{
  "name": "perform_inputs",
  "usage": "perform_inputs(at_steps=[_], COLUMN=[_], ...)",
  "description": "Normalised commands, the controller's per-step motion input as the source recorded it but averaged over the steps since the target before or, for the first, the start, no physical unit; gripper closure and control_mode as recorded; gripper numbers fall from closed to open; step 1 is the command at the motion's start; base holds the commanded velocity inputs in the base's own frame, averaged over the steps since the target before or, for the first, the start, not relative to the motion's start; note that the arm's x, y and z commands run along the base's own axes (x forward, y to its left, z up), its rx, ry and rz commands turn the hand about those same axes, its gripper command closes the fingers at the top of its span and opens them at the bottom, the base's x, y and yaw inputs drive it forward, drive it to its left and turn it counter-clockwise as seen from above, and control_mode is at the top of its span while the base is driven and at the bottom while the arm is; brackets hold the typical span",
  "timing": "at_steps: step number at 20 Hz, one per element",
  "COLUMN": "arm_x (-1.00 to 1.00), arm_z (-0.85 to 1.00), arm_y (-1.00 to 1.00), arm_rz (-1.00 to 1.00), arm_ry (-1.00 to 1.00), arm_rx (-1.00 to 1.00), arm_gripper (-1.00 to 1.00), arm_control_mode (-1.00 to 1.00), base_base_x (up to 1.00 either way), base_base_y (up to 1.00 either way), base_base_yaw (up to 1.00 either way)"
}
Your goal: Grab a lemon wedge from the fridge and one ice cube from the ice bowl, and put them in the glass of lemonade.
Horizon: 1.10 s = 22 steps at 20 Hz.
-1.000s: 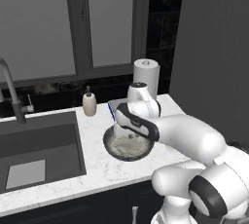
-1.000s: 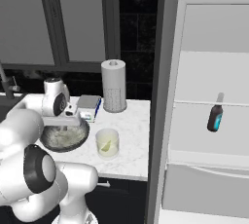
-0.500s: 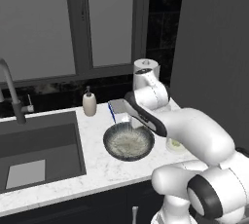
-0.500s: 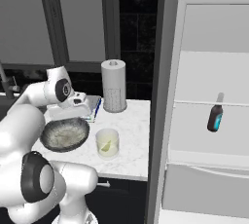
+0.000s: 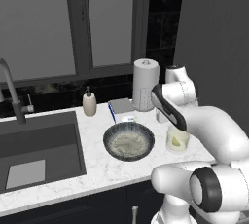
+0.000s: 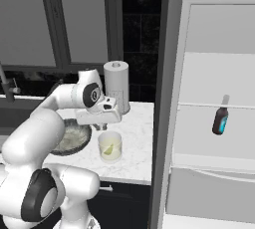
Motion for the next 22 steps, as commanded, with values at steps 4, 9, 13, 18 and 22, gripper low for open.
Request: perform_inputs(at_steps=[4,9,13,18,22], arm_x=[0.0,0.01,0.0,0.12,0.09], arm_z=[0.0,0.0,0.0,0.0,0.0], arm_y=[-0.47,-0.09,0.0,0.0,0.0], arm_rz=[-0.04,-0.02,-0.04,-0.03,-0.09], arm_ry=[-0.05,-0.06,-0.07,-0.02,-0.04], arm_rx=[0.2,0.11,0.02,0.0,0.0], arm_gripper=[1.0,1.0,1.0,1.0,1.0], arm_control_mode=[-1.0,-1.0,-1.0,-1.0,-1.0], base_base_x=[0.0,0.0,0.0,0.0,0.0], base_base_y=[0.0,0.0,0.0,0.0,0.0], base_base_yaw=[0.0,0.0,0.0,0.0,0.0])
